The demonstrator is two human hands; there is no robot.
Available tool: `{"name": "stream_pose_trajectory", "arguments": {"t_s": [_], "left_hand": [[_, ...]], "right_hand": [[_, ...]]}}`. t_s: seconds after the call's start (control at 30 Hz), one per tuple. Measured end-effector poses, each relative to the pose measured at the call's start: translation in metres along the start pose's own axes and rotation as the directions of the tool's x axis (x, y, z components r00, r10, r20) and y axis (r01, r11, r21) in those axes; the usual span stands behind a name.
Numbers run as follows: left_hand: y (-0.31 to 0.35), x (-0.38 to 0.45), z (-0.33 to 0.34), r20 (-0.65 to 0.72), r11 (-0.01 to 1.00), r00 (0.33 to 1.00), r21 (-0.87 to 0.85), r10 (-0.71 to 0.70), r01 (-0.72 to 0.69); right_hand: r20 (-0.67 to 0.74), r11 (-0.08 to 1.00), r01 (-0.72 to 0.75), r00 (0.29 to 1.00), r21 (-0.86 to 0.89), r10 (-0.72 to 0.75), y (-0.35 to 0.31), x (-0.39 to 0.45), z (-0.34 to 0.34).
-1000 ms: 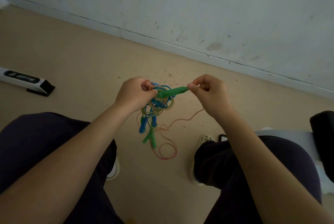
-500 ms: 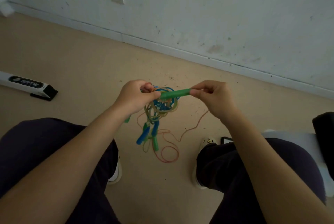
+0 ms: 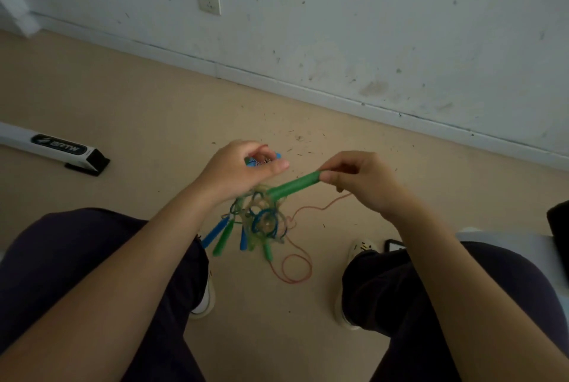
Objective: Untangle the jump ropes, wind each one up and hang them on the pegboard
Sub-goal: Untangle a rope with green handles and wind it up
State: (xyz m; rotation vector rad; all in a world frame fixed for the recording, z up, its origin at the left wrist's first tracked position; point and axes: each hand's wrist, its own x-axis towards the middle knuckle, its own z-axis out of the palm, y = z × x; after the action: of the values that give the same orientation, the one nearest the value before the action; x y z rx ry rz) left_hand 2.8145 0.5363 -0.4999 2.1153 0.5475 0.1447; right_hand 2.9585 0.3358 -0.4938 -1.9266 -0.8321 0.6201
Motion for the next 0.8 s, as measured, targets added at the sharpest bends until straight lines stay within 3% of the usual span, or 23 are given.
{"name": "stream_pose_trajectory", "arguments": {"t_s": [0.17,0.33,0.43,0.6,0.8], "left_hand": [[0.010,-0.003,0.010,0.325,0.993,0.946,-0.110,-0.004,0.042],[0.019,-0.007,0.018,0.413,0.951,0.902,-0.309,0.123,0.012],[0.017,-0.006,0.019,0.435,0.963,0.897,-0.268,0.083,0.041],[0.013,-0.001,0.011,0.412,0.983,0.910,-0.142,-0.051,0.120],[0.010,-0.001,0.009,0.432,0.988,0.900,-0.105,-0.059,0.116]], "right_hand": [[0.011,0.974,0.082,0.996,0.209,-0.086,-0.005,-0.001,0.021],[0.173,0.931,-0.005,0.983,0.364,-0.062,-0.007,-0.004,0.025],[0.215,0.974,-0.041,0.977,0.224,-0.009,-0.009,-0.004,0.022],[0.124,0.996,-0.073,0.990,0.041,0.068,-0.002,-0.001,0.006],[0.156,0.995,-0.102,0.982,-0.014,0.103,-0.001,-0.004,-0.002]]}}
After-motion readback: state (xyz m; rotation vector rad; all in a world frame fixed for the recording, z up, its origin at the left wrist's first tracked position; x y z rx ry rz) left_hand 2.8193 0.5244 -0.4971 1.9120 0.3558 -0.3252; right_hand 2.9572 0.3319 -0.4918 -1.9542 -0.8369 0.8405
